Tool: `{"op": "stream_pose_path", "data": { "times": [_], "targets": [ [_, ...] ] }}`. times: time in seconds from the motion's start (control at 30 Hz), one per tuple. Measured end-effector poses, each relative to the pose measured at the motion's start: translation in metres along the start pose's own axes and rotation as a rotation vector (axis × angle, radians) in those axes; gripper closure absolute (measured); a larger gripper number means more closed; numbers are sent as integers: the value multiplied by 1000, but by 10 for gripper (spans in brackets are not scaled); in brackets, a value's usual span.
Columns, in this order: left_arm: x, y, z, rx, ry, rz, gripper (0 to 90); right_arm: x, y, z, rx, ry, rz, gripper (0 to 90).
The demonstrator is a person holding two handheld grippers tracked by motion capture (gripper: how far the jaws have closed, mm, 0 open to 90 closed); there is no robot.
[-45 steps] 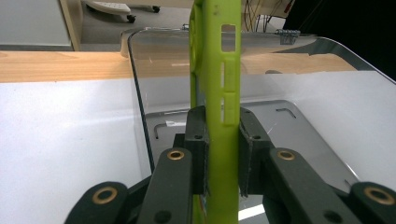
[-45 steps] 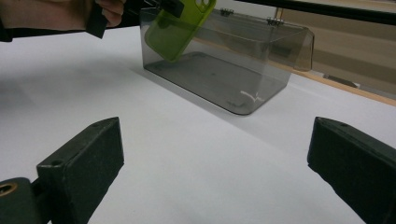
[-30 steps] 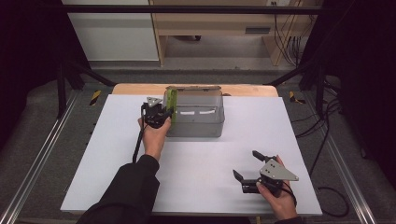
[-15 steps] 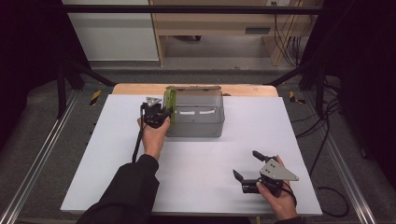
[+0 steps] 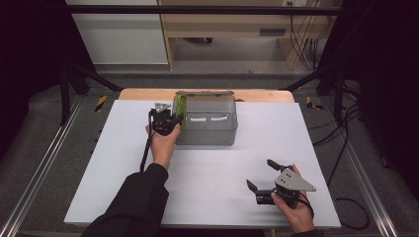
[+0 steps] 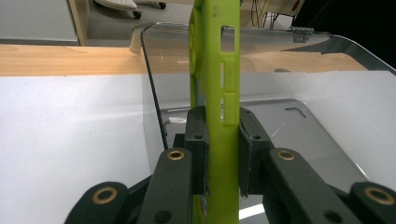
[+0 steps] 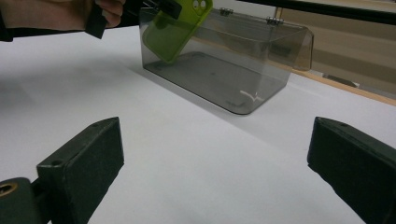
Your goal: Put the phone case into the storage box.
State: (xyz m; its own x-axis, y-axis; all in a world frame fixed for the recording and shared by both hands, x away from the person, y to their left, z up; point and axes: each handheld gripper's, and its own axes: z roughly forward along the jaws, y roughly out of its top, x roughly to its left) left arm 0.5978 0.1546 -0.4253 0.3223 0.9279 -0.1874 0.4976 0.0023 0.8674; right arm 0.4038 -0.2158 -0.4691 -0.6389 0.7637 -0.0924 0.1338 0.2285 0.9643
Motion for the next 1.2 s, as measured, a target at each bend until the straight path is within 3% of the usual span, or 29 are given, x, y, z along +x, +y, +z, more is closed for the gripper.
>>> {"op": "stream_pose_path", "data": {
  "times": [0.3,1.2],
  "targets": [
    [1,1,0,8,-5,-17,771,0,0,0,1,-1,-2,39],
    [-1,4,2,34,11,-15,767,0,0,0,5,1,-1,39]
  ]
}}
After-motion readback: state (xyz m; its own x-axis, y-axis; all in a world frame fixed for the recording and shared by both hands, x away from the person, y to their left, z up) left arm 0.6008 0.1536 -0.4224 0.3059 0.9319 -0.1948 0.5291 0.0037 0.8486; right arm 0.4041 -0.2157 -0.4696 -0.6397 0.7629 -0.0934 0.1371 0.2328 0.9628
